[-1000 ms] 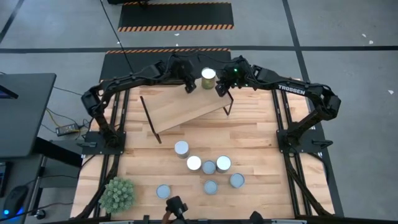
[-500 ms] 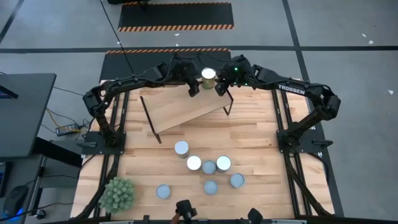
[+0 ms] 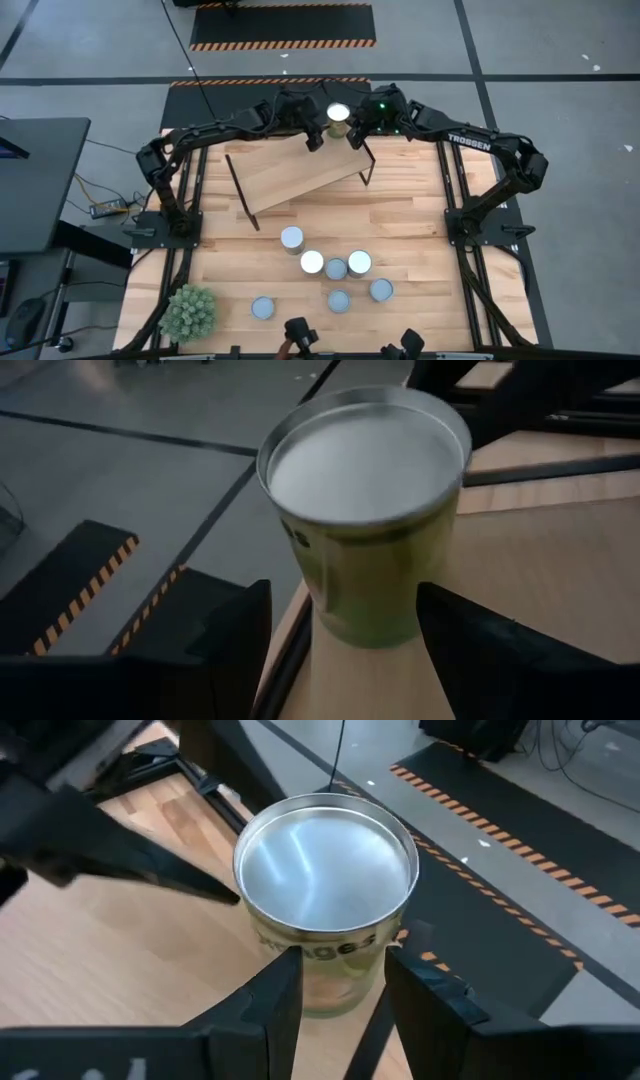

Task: Pick and place cans onto a shelf
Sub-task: Put the canned oranges on the shelf, then put the canned peaches on the shelf

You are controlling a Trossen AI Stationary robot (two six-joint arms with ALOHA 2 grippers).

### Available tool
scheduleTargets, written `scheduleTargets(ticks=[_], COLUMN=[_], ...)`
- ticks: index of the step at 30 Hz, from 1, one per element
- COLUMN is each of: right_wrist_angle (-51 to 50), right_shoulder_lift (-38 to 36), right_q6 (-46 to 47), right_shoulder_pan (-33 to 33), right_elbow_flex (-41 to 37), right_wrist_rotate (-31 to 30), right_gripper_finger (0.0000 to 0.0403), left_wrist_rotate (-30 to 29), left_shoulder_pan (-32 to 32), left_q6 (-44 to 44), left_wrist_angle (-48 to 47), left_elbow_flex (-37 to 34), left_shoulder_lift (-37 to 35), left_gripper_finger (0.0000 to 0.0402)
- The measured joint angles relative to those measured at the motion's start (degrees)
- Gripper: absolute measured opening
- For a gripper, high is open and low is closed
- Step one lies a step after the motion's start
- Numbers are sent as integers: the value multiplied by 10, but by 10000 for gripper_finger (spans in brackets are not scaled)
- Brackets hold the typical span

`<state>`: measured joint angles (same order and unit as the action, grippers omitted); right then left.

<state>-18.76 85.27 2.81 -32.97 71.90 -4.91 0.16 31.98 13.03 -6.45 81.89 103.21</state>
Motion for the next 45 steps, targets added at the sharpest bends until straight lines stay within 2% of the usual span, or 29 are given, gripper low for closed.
scheduleTargets(ticks=[9,17,22,26,30,34,41,45], right_wrist_angle=[-15,-90,-146,-179,-193,-199,-226,-238], right_shoulder_lift=[-3,-44,-69,-91,-110,-126,-142,-150], right_q6=[18,66,76,80,93,102,133,152], right_shoulder_pan=[20,39,70,100,131,167,235,274], right_elbow_flex=[0,0,0,0,0,0,0,0], right_wrist_rotate=[2,1,5,6,6,6,6,-5], right_gripper_finger=[151,151,151,151,151,151,151,151], left_wrist_rotate=[-20,-11,18,19,19,19,16,4], left_shoulder_pan=[-8,-15,-57,-98,-141,-184,-265,-313], left_q6=[15,-3,-4,-8,-54,-95,-140,-161], left_wrist_angle=[-13,-118,-178,-233,-276,-306,-337,-360], left_elbow_flex=[0,0,0,0,0,0,0,0], left_shoulder_lift=[-4,-65,-103,-129,-138,-140,-140,-142], left_gripper_finger=[254,254,254,254,256,275,348,363])
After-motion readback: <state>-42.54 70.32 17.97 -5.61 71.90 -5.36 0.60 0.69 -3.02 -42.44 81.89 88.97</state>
